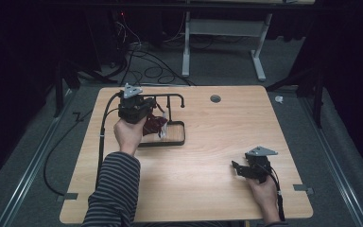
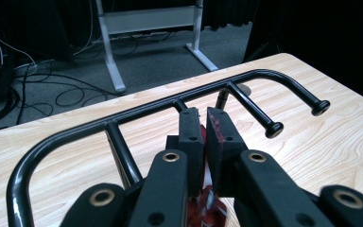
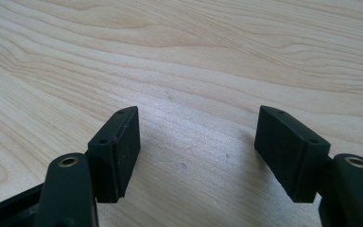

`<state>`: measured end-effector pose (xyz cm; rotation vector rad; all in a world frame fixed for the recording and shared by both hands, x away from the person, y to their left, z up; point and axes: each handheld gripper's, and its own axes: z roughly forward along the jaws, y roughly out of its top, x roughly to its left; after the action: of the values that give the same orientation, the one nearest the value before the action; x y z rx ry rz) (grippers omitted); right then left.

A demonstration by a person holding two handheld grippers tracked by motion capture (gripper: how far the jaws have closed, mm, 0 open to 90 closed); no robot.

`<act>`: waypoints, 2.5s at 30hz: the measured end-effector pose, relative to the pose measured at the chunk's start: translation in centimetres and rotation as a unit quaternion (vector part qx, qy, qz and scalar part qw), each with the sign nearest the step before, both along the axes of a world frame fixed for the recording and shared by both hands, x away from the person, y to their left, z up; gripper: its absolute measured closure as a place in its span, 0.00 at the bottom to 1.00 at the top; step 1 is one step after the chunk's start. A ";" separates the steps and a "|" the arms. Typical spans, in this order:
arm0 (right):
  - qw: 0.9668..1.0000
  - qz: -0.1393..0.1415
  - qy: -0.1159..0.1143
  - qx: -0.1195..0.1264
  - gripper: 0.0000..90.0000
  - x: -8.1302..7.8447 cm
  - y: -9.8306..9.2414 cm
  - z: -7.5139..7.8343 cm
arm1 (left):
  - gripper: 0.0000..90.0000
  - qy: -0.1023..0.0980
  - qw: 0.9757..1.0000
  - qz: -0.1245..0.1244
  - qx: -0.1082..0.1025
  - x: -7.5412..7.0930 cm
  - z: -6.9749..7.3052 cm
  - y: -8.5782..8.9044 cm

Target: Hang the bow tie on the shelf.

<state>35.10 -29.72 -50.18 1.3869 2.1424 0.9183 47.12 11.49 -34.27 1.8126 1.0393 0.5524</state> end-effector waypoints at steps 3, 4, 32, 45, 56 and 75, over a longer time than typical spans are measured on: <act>1.000 0.000 0.000 0.000 0.37 0.0 0.0 0.0 | 0.94 0.002 1.000 0.001 0.002 0.0 -0.1 0.0; 1.000 0.000 0.000 0.000 0.37 0.0 0.0 0.0 | 0.94 0.001 1.000 0.001 0.002 0.0 -0.1 0.0; 1.000 0.001 -0.003 -0.002 0.37 0.0 0.1 0.0 | 0.78 -0.005 1.000 -0.020 0.003 -3.7 0.1 1.7; 1.000 0.001 -0.002 -0.005 0.37 0.0 0.1 0.0 | 0.74 0.005 1.000 -0.022 -0.002 -4.9 -0.3 3.2; 1.000 0.002 -0.003 -0.006 0.37 0.0 0.1 0.0 | 0.71 0.004 1.000 -0.015 0.000 -5.7 -0.5 4.1; 1.000 0.000 -0.002 -0.006 0.37 0.0 0.1 0.0 | 0.64 0.011 1.000 -0.001 -0.014 -8.3 -2.1 5.8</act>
<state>35.08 -29.58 -50.20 1.3777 2.1422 0.9052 38.84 17.33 -36.34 1.7982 1.0548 0.5164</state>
